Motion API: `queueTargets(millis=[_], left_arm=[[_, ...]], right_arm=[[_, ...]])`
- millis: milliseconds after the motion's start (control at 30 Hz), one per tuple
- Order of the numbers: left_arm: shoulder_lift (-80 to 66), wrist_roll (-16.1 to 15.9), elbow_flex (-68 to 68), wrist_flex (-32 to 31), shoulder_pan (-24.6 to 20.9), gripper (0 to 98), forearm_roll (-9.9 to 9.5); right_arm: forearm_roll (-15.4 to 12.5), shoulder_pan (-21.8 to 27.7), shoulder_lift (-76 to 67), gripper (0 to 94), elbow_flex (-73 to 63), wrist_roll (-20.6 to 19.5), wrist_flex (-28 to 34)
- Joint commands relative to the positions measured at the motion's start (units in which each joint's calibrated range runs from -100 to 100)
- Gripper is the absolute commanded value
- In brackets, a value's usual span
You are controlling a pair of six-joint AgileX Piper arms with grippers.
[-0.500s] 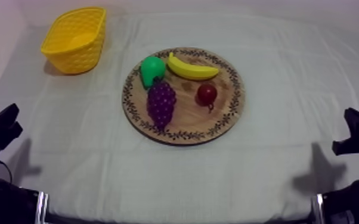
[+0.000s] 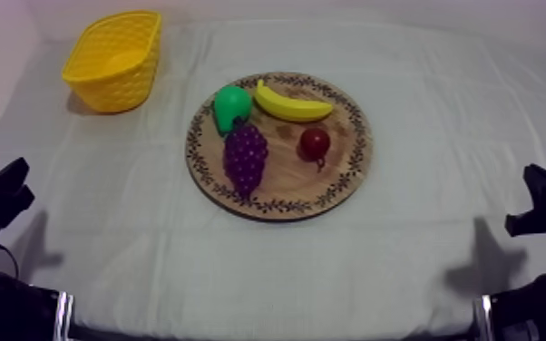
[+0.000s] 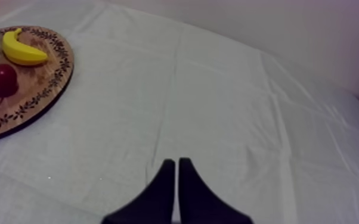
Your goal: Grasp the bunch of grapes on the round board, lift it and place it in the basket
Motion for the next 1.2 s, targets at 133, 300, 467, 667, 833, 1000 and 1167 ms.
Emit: queueTargets(millis=[133,300,467,667,833,1000,1167], left_arm=[[0.00,-0.01,0.04,0.01,0.01,0.0,-0.02],[0.00,-0.01,0.04,0.01,0.01,0.0,-0.02],[0.00,-1.60,0.43,-1.36,0.01,0.0,-0.04],[0.00,-3.07,0.57,-2.29,-0.04,0.0,-0.03],[2.77,-3.33,-4.37,-1.50,-0.32,0.0,0.14],[10.68,-4.45,-16.78,2.43,-0.45,0.0,0.33],[18.86,-5.46,-31.43,7.87,-0.15,0.0,0.55]], right_arm=[[0.00,0.01,0.02,0.3,-0.01,0.00,-0.01],[0.00,0.01,0.02,0.3,-0.01,0.00,-0.01],[0.00,0.01,0.02,0.3,-0.01,0.00,-0.01],[0.00,0.01,0.02,0.3,-0.01,0.00,-0.01],[0.00,0.01,0.02,0.3,-0.01,0.00,-0.01],[0.00,0.01,0.02,0.3,-0.01,0.00,-0.01],[0.00,0.01,0.02,0.3,-0.01,0.00,-0.01]])
